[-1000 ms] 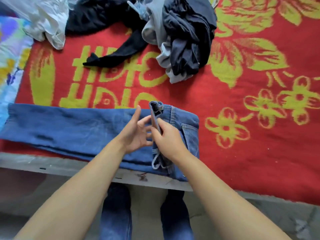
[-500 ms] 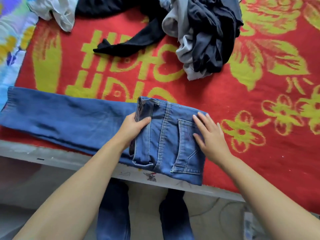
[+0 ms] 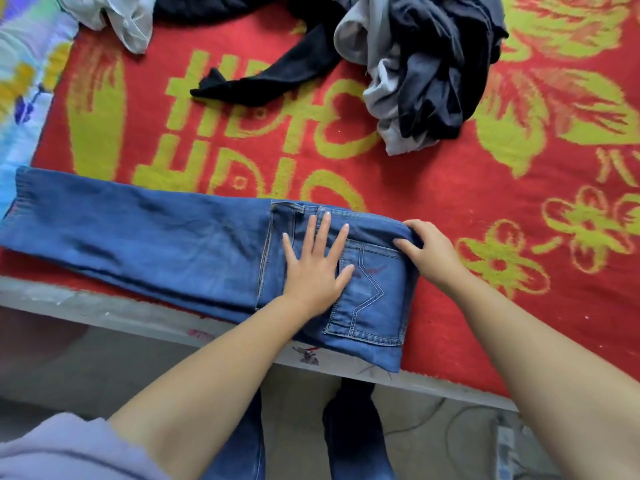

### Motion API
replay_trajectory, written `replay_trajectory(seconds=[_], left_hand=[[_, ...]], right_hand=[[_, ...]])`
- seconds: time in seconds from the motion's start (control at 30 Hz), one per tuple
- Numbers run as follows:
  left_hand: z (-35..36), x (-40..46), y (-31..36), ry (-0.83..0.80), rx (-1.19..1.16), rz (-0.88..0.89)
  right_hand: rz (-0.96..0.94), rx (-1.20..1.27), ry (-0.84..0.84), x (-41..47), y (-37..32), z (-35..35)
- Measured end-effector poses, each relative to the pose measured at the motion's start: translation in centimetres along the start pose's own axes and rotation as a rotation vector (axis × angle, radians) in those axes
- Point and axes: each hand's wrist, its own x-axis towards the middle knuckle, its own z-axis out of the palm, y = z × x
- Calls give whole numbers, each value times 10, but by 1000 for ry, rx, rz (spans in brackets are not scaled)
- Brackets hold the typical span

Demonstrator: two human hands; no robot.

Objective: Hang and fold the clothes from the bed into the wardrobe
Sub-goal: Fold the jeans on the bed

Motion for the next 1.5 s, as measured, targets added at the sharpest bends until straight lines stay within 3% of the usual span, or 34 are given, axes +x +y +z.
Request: replay_trajectory(seconds=[0.13, 0.2, 0.3, 0.33, 0.43, 0.53, 0.6, 0.7, 0.77, 0.87, 1.0, 1.07, 1.17, 1.3, 1.37, 1.43, 1.5], left_hand=[[24, -3, -7, -127, -82, -136], [26, -4, -11, -166, -111, -162], [15, -4, -14, -169, -210, -156], [10, -5, -15, -142, -284, -193], [-5, -6, -21, -146, -581, -491], [-28, -2, -38, -330, -758, -569], [-47, -1, -50, -353, -948, -555], [-76, -10, -74, -393, -1439, -616], [-103, -24, -99, -326, -1627, -660], [-128, -47, -161, -111, -1689, -821], [-139, -85, -246, -5, -1998, -765], [-130, -94, -277, 28, -1894, -812], [-105, -98, -311, 52, -1526, -848], [-69, -99, -323, 86, -1332, -880], [-60, -105, -312, 155, -1206, -1047], [-52, -117, -298, 171, -1162, -1247], [-48, -126, -289, 65, -1329, -1451]], right_hand=[[48, 193, -109, 18, 0, -11], [128, 288, 7, 23, 0, -7], [469, 551, 251, 10, 3, 7], [595, 654, 208, 0, 4, 13], [813, 897, -156, -33, -2, 24], [724, 1004, -321, -41, -19, 13], [587, 1105, -353, -37, -43, -2], [386, 1184, -463, -30, -111, -13], [269, 1180, -553, -24, -166, -2], [130, 994, -607, -14, -237, 34], [1, 401, -370, 10, -282, 77], [-54, 159, -323, 28, -288, 95], [-187, -150, -288, 54, -297, 124], [-320, -193, -183, 81, -334, 165], [-377, -257, -237, 92, -355, 187], [-390, -473, -299, 101, -372, 207], [-371, -682, -293, 107, -381, 221]])
